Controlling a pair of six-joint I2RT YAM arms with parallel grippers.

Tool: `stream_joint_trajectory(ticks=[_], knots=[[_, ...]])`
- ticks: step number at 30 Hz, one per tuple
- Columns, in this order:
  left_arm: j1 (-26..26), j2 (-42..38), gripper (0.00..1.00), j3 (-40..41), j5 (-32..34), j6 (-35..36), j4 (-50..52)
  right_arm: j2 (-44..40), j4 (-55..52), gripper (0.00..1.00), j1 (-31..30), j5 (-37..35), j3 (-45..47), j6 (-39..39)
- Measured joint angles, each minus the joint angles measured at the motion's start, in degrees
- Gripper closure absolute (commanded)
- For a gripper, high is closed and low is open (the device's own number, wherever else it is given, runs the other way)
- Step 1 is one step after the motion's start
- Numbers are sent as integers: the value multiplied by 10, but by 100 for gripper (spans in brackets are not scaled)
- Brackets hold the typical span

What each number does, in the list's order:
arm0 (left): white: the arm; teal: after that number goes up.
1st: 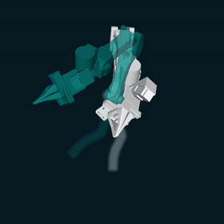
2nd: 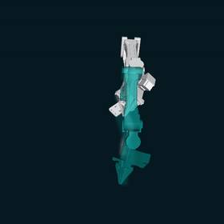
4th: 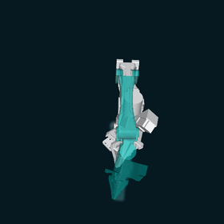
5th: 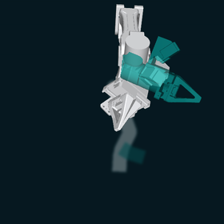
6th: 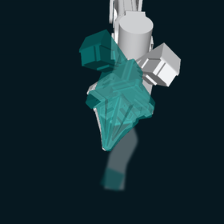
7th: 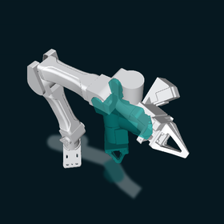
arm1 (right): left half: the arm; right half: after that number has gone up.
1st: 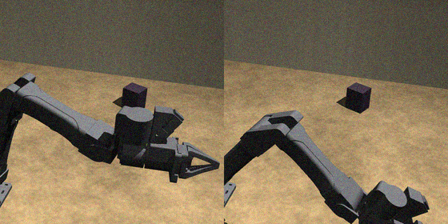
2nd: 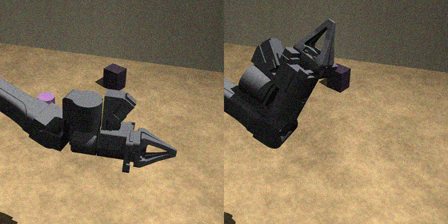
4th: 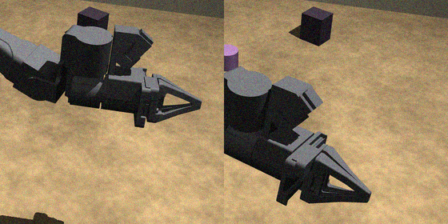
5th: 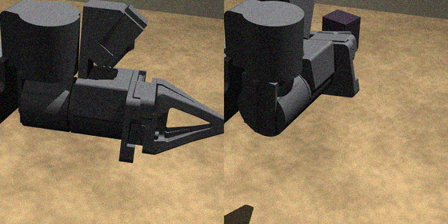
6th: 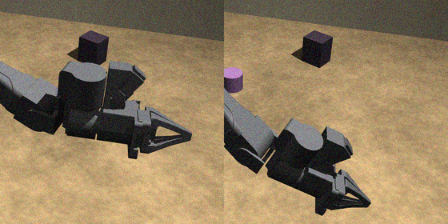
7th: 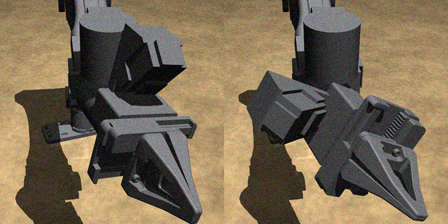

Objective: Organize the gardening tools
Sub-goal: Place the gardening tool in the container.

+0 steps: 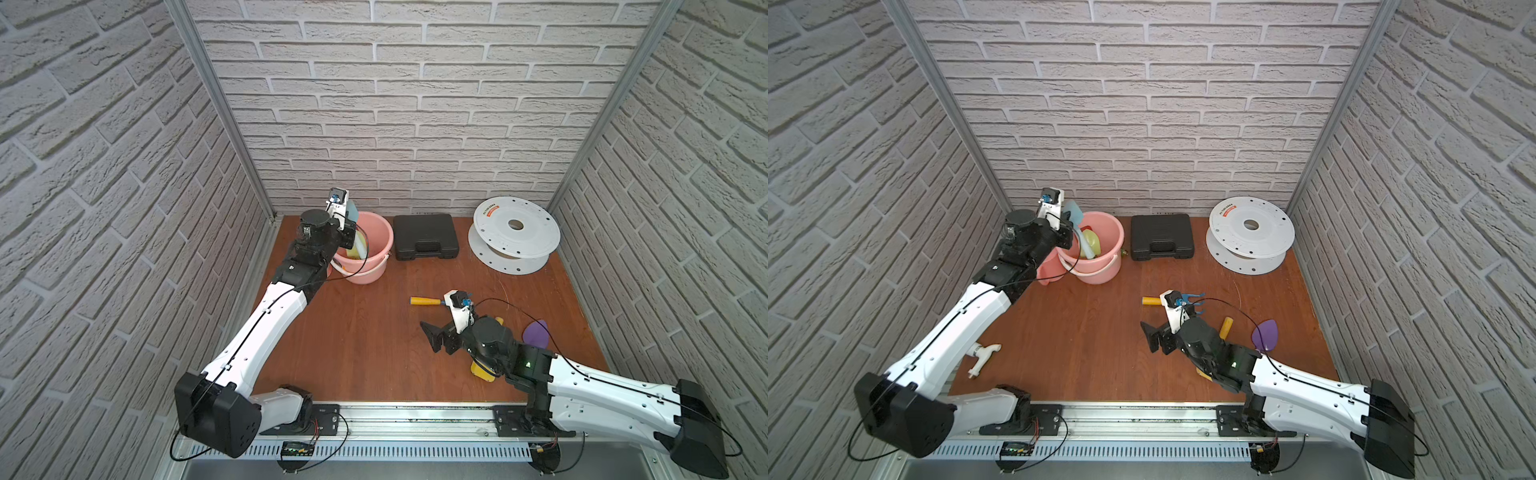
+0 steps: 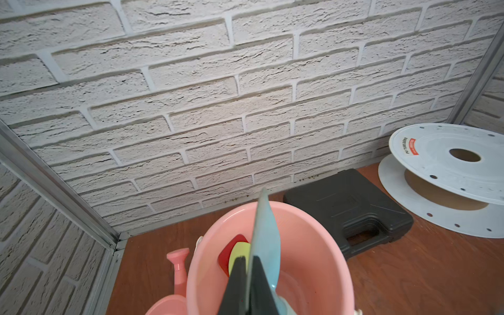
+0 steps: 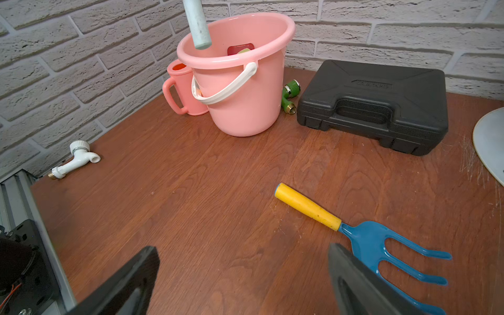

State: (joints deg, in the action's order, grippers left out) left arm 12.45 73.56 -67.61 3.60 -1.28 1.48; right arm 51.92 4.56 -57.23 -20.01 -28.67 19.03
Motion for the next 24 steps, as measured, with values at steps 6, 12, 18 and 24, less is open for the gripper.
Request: stream_joint_trajectory(ticks=[6,12,18,24], knots=[[-44,83,100,-25,-86,22,-71,0,0,0,0,-1,0,0],[-92,170,100,-85,-210,24,-92,11,8,0,0,-3,1,0],[-112,216,100,-88,-304,32,-93,25,9,0,0,-5,1,0],[-115,246,100,-70,-385,43,-100,35,12,1,0,-8,1,0]])
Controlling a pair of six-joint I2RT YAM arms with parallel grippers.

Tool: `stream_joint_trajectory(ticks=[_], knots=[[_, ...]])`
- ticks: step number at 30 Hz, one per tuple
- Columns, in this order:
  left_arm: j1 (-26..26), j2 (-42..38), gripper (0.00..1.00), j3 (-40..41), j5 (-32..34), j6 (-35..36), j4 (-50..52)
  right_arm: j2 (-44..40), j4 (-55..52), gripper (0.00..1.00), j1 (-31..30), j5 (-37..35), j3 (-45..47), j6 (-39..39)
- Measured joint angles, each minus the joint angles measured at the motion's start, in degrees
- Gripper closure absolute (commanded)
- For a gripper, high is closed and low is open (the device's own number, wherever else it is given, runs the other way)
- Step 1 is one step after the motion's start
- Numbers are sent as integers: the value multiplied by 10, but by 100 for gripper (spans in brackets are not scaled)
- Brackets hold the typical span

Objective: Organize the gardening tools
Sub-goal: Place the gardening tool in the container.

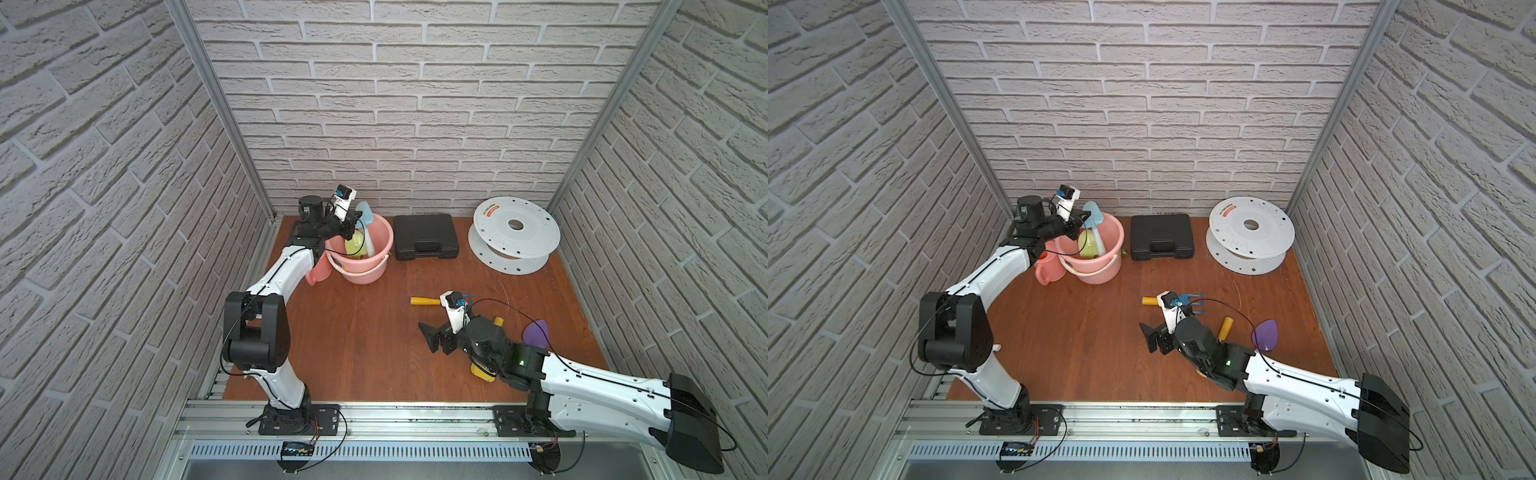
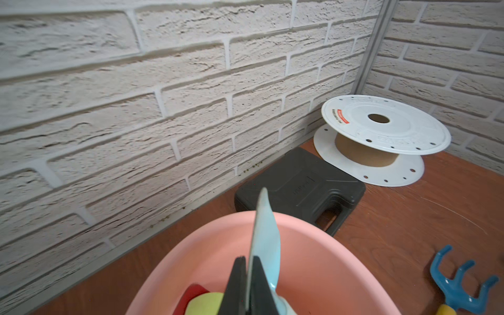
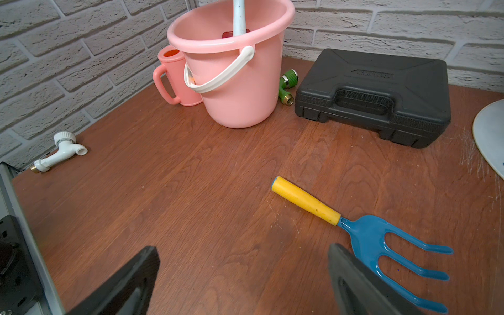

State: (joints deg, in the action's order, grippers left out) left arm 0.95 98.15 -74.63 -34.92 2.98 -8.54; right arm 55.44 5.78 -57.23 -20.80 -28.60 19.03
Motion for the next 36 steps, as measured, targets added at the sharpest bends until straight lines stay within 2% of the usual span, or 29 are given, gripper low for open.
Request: stream_joint_trajectory(ticks=[5,6,7,9,10,11,13,17,23,27,30,36], knots=[[-3,28,100,0,-42,2,7,6,1,0,0,-2,0,0],[-4,33,95,0,-47,3,11,7,1,1,0,-3,0,0],[-5,36,84,0,-50,3,14,7,1,1,0,-4,0,0],[-8,40,73,0,-56,3,19,9,2,0,0,-5,0,0],[-10,40,61,0,-59,5,21,10,3,0,0,-5,0,0],[-12,40,54,0,-63,3,22,12,4,0,0,-5,0,0],[-16,40,47,0,-71,-5,22,14,5,0,0,-4,0,0],[-21,39,3,0,-74,-13,23,16,5,0,0,-4,0,1],[-22,12,2,0,-66,-42,25,12,5,0,0,-4,0,4],[-10,-22,2,0,-32,-74,26,6,5,0,0,-5,0,11],[19,-52,2,0,17,-98,35,4,4,1,0,-9,0,20],[116,-107,2,10,128,-153,62,17,-33,1,0,-34,-15,45]])
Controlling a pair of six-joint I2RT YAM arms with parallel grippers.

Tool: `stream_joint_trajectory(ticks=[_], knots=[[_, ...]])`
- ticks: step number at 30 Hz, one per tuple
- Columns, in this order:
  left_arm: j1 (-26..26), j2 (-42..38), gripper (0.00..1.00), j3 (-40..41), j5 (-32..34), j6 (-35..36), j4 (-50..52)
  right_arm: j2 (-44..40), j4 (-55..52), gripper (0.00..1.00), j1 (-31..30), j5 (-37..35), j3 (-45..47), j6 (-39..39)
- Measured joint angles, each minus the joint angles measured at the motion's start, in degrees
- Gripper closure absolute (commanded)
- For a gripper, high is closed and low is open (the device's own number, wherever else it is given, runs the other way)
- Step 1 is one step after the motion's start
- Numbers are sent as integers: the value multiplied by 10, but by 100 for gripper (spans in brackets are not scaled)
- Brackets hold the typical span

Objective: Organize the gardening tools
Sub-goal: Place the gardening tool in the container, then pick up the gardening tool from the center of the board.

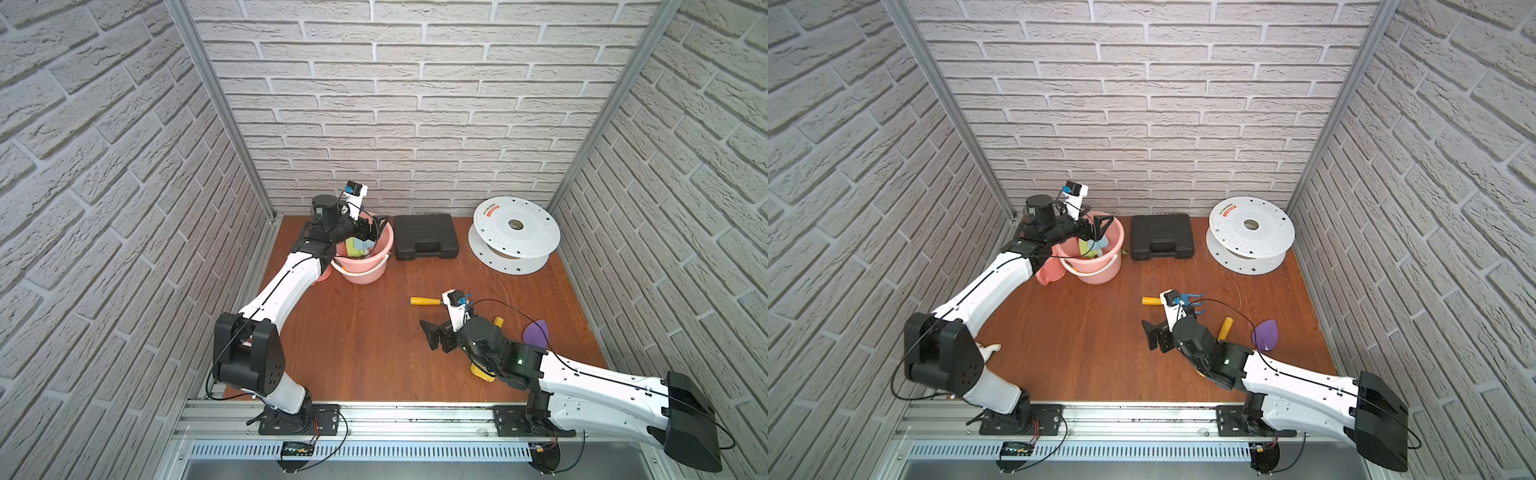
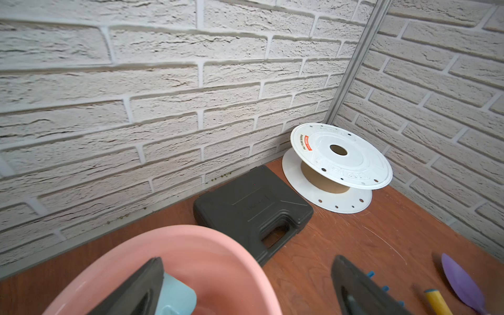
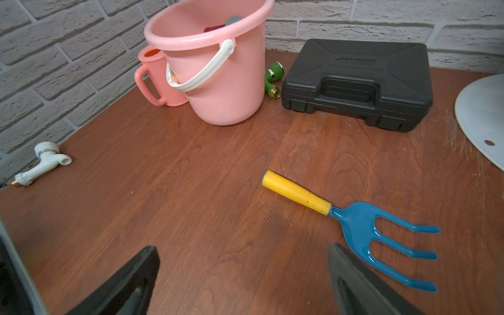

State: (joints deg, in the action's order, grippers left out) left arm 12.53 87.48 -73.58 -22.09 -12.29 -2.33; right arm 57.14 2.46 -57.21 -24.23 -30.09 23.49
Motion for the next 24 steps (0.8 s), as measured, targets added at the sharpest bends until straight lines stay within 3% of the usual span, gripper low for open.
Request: stream_joint_trajectory(ticks=[6,13,17,24], knots=[[111,-49,2,55,138,-57,22,43,-61,1,4,-27,-43,31],[239,-103,2,213,279,-87,-30,95,-101,1,37,-40,-61,87],[256,-125,2,265,324,-102,-36,163,-150,1,61,-40,-125,153],[269,-234,2,303,370,-119,-42,313,-228,1,68,-24,-257,283]])
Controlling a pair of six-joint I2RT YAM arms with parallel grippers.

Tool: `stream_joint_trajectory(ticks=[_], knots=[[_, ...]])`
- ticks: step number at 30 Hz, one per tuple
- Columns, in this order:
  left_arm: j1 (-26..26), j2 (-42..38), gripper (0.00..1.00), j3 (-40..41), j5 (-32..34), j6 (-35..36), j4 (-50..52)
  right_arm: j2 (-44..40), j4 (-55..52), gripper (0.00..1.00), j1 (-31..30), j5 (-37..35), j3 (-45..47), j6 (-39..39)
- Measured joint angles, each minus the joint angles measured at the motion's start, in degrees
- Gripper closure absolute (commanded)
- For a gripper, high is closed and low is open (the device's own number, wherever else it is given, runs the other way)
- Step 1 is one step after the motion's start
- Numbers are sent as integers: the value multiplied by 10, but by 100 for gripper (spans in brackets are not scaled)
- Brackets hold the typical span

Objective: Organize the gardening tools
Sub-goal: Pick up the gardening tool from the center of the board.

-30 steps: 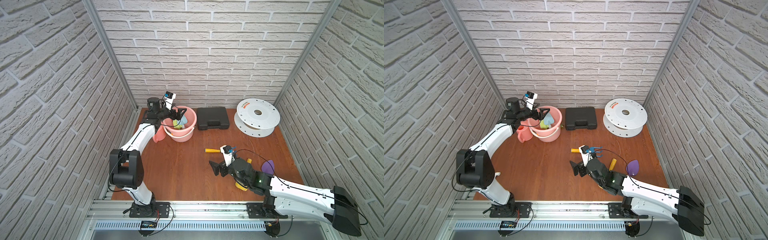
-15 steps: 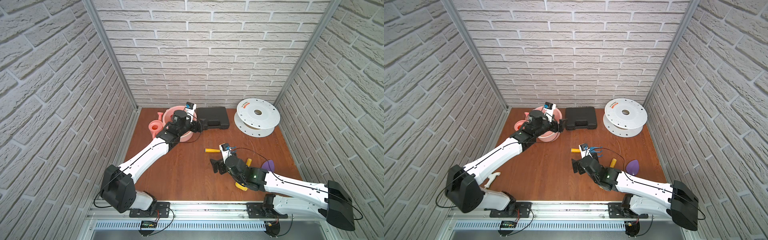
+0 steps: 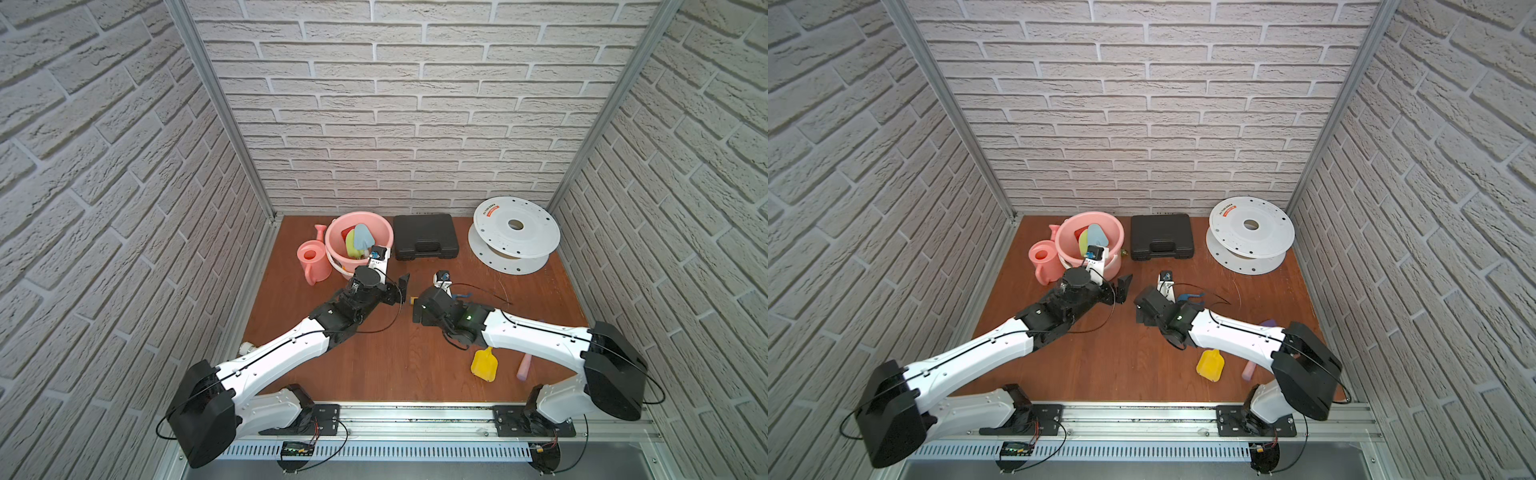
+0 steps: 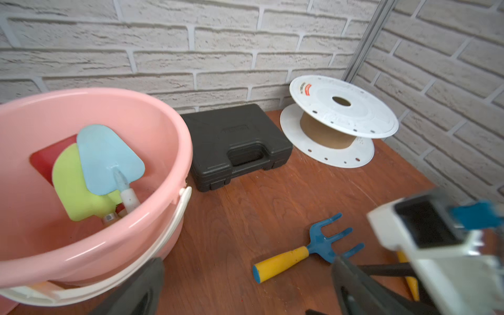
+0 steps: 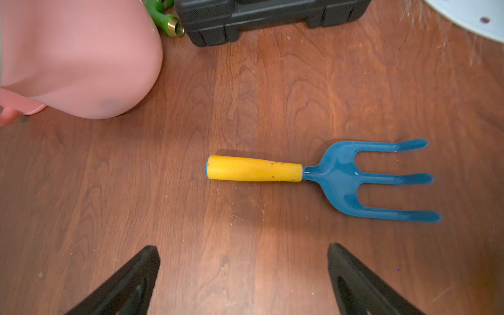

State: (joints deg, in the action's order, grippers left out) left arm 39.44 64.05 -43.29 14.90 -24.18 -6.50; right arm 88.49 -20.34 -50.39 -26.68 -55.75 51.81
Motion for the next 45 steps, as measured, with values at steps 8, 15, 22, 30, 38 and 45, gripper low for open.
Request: stream_joint_trajectory(ticks=[8,15,22,30,38,45], knots=[[15,-71,2,46,62,5,-7,134,-104,1,24,11,-133,114],[29,-72,2,47,66,5,-10,179,-122,2,57,31,-145,176],[33,-90,2,57,70,5,-11,200,-115,1,86,51,-145,207],[33,-112,2,66,82,6,-17,227,-114,2,108,68,-166,206],[33,-112,2,68,89,6,-17,188,-89,2,110,84,-139,192],[33,-113,2,69,92,6,-17,177,-92,2,117,82,-163,209]])
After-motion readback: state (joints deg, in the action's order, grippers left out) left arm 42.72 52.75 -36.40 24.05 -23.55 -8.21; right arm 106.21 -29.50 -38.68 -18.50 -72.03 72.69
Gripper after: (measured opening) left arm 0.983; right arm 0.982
